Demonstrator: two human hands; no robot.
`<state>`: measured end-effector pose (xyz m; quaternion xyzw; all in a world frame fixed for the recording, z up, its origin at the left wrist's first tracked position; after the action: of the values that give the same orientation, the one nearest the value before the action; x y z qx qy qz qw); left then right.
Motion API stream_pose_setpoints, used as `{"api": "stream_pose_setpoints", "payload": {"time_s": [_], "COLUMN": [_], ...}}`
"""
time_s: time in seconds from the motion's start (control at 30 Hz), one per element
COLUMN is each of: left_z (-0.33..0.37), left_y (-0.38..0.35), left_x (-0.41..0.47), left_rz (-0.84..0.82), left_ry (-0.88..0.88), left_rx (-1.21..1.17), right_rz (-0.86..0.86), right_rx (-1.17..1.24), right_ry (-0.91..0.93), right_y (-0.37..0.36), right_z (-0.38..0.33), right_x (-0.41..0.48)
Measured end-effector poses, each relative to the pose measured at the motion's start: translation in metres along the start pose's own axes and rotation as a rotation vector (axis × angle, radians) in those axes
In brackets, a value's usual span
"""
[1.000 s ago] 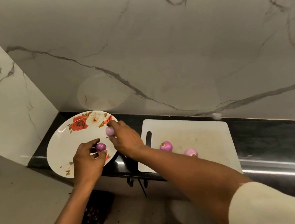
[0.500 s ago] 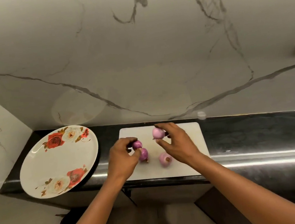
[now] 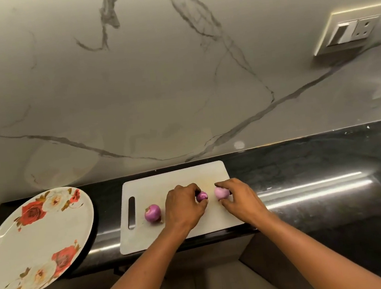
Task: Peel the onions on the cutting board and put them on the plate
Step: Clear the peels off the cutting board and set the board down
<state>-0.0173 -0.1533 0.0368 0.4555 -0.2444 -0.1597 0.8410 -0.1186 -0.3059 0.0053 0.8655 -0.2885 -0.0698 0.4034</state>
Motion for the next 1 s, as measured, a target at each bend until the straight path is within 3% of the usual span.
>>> {"api": "stream_pose_setpoints", "payload": {"time_s": [0.37, 0.8, 1.0], "left_z": [-0.012, -0.036, -0.041], "left_y": [-0.022, -0.006, -0.004], "left_x": [-0.001, -0.021, -0.023], "left_rz": [-0.087, -0.344, -0.348], "left_ry": [-0.024, -0.110, -0.066], "left_rx": [0.116, 0.141, 0.086], "right_rz": [-0.046, -0.099, -0.079], "right_rx": [-0.143, -0.153, -0.117], "right_ry": [-0.014, -0.032, -0.040], "right_y": [-0.009, -0.010, -0.007], "right_z": [0.006, 0.004, -0.002], "right_x": [-0.003, 0.003, 0.002]}}
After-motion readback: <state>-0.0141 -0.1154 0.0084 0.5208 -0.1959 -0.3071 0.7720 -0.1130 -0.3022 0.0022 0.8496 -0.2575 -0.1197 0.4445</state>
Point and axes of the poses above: each hand's wrist, its own x-axis towards the middle knuckle, its own y-axis out of the back of the hand, z = x × y, the point moved 9 cm from there along x, towards the middle knuckle, and after that the axes turned 13 degrees about z, right-handed, at the moved point
